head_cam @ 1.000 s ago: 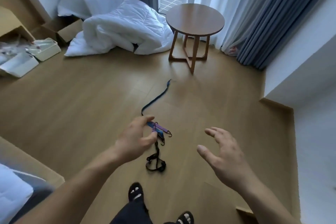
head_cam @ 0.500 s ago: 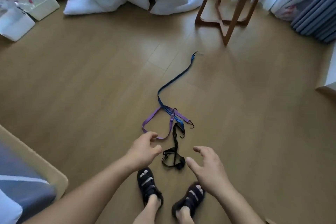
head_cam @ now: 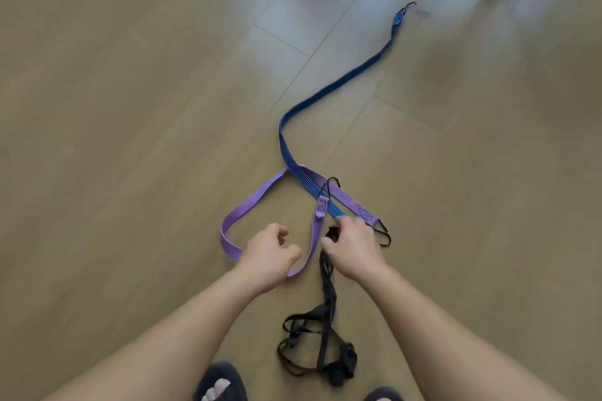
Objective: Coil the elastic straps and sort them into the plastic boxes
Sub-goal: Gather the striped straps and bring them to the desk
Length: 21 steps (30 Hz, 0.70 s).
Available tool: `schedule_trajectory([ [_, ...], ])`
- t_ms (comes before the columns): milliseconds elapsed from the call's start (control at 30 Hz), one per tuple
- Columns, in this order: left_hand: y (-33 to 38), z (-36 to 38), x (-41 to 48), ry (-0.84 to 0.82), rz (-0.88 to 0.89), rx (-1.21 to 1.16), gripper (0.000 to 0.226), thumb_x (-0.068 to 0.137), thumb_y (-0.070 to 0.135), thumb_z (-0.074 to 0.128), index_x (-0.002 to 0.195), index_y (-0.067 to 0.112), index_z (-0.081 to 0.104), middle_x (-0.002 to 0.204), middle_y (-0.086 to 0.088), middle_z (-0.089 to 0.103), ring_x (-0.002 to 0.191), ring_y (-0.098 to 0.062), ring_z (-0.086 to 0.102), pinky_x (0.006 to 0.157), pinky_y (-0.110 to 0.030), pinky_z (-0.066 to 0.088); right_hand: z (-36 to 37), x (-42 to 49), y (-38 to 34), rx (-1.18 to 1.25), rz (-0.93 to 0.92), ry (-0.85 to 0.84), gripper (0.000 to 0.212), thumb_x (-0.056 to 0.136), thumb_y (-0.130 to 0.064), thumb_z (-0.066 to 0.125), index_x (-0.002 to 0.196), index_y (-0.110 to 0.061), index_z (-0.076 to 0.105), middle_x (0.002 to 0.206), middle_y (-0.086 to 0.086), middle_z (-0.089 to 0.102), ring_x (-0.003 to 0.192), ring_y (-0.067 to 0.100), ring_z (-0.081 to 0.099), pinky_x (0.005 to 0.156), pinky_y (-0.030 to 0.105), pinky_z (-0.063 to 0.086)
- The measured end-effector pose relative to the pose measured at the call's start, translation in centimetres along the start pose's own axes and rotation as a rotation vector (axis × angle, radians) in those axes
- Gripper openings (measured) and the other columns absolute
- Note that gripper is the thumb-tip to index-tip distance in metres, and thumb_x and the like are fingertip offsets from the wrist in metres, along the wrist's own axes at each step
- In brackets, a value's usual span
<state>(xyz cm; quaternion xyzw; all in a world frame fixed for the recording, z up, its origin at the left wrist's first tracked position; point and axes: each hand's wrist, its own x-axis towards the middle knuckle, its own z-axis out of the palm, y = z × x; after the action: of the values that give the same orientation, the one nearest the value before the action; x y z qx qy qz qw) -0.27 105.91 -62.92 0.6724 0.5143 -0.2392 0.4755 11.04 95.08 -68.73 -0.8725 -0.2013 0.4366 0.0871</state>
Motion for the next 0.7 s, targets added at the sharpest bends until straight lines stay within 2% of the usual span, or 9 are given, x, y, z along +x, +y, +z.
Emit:
schedule_trajectory([
  [100, -1.8, 1.2, 6.4, 0.038, 0.036, -0.006, 0.048, 0.092, 0.022, 0.059, 0.138, 0.015, 0.05, 0.135, -0.002, 0.057, 0.119, -0.018, 0.056, 0.095, -0.025, 0.041, 2.5, 8.3, -0.2, -0.097, -0.007, 0.126, 0.059, 0.086, -0.047, 0.059, 0.133, -0.014, 0.045, 0.135, 0.011, 0.047, 0.128, 0.031, 0.041, 0.102, 0.043, 0.038],
  [200, -3.5, 1.6, 10.3, 0.088, 0.071, 0.007, 0.047, 0.091, 0.022, 0.06, 0.136, 0.015, 0.052, 0.134, 0.0, 0.058, 0.12, -0.016, 0.056, 0.095, -0.023, 0.039, 5.0, 13.1, -0.3, -0.215, 0.011, 0.258, 0.076, 0.073, -0.058, 0.068, 0.13, -0.017, 0.039, 0.13, 0.008, 0.043, 0.124, 0.03, 0.04, 0.093, 0.045, 0.04],
  [300, -5.3, 1.6, 11.8, 0.11, 0.075, -0.011, 0.044, 0.091, 0.019, 0.059, 0.134, 0.015, 0.053, 0.131, -0.001, 0.059, 0.115, -0.016, 0.058, 0.096, -0.026, 0.043, 7.1, 15.2, 0.1, -0.269, 0.009, 0.344, 0.079, 0.066, -0.053, 0.077, 0.126, -0.016, 0.039, 0.124, 0.01, 0.043, 0.114, 0.032, 0.047, 0.088, 0.042, 0.04],
  [400, -6.1, 1.2, 11.0, 0.12, 0.051, -0.009, 0.043, 0.092, 0.02, 0.058, 0.135, 0.017, 0.053, 0.132, 0.003, 0.059, 0.111, -0.012, 0.057, 0.085, -0.022, 0.039, 7.4, 15.3, 0.1, -0.162, 0.027, 0.251, 0.056, 0.079, -0.036, 0.069, 0.123, -0.012, 0.042, 0.119, 0.014, 0.05, 0.104, 0.035, 0.059, 0.088, 0.04, 0.044],
  [500, -5.3, 0.2, 9.1, 0.124, 0.042, -0.02, 0.042, 0.093, 0.022, 0.057, 0.135, 0.02, 0.052, 0.131, 0.006, 0.058, 0.106, -0.009, 0.055, 0.082, -0.021, 0.034, 5.1, 13.8, -0.9, -0.164, 0.011, 0.127, 0.013, 0.078, -0.018, 0.058, 0.091, -0.017, 0.061, 0.099, 0.01, 0.068, 0.087, 0.032, 0.063, 0.07, 0.03, 0.047],
  [533, -4.8, -0.3, 8.2, 0.121, 0.05, -0.041, 0.042, 0.093, 0.021, 0.057, 0.135, 0.019, 0.052, 0.131, 0.005, 0.058, 0.106, -0.01, 0.055, 0.084, -0.021, 0.035, 4.0, 12.8, -1.3, -0.188, -0.007, 0.093, 0.012, 0.075, -0.017, 0.058, 0.084, -0.018, 0.065, 0.091, 0.007, 0.07, 0.082, 0.03, 0.063, 0.065, 0.028, 0.045],
  [600, -3.3, -1.5, 6.1, 0.117, 0.065, -0.085, 0.041, 0.093, 0.018, 0.057, 0.134, 0.016, 0.053, 0.131, 0.002, 0.058, 0.107, -0.013, 0.056, 0.09, -0.024, 0.04, 1.6, 10.0, -2.1, -0.202, -0.048, 0.053, 0.019, 0.072, -0.017, 0.057, 0.085, -0.02, 0.069, 0.085, 0.001, 0.071, 0.081, 0.027, 0.064, 0.062, 0.027, 0.045],
  [700, -0.4, -3.6, 2.3, 0.122, 0.091, -0.081, 0.043, 0.092, 0.018, 0.057, 0.135, 0.017, 0.052, 0.132, 0.002, 0.057, 0.113, -0.014, 0.056, 0.096, -0.028, 0.044, -2.2, 4.4, -2.6, -0.08, -0.097, 0.11, 0.02, 0.074, -0.022, 0.056, 0.089, -0.023, 0.069, 0.082, -0.007, 0.071, 0.085, 0.023, 0.063, 0.068, 0.028, 0.047],
])
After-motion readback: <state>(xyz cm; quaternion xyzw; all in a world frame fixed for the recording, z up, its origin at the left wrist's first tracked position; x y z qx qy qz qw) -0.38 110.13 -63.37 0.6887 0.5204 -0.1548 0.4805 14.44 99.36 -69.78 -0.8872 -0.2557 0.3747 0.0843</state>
